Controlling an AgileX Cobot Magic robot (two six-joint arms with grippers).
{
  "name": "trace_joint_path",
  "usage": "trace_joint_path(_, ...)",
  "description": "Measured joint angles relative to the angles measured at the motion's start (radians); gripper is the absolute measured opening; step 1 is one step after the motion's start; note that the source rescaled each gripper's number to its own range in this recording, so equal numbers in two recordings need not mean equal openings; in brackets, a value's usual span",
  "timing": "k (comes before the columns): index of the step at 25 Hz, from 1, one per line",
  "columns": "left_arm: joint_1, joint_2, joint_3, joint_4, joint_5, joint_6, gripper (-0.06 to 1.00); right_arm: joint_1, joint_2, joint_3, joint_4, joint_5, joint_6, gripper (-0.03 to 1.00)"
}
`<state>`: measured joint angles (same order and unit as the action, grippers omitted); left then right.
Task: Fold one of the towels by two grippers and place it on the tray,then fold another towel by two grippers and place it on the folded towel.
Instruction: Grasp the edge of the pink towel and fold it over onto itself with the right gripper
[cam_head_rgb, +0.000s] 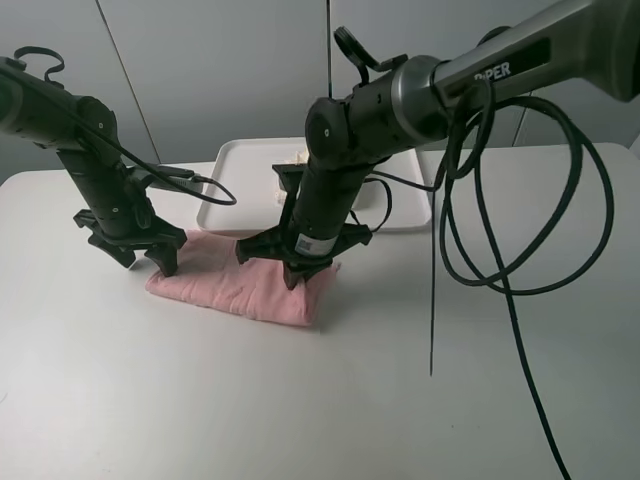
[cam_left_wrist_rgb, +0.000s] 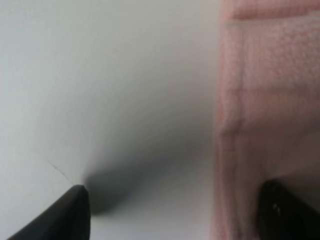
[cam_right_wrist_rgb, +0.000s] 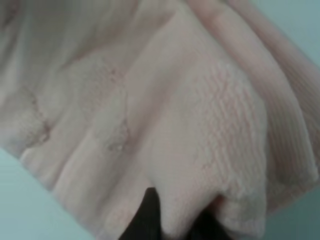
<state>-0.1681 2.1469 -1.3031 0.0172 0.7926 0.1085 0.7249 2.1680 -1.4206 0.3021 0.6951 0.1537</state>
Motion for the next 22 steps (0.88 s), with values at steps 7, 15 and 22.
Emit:
trace_joint_path(7, -0.002, 0.0, 0.0, -0.017, 0.005, 0.0, 0.76, 0.0, -0.035, -0.04, 0.266, -0.015, -0.184, 0.03)
trace_joint_path(15, -0.002, 0.0, 0.0, -0.023, 0.008, -0.002, 0.81, 0.0, -0.006, -0.041, 0.495, -0.024, -0.319, 0.03)
trace_joint_path(22, -0.002, 0.0, 0.0, -0.017, 0.008, -0.002, 0.81, 0.0, 0.0, -0.041, 0.499, -0.015, -0.329, 0.03)
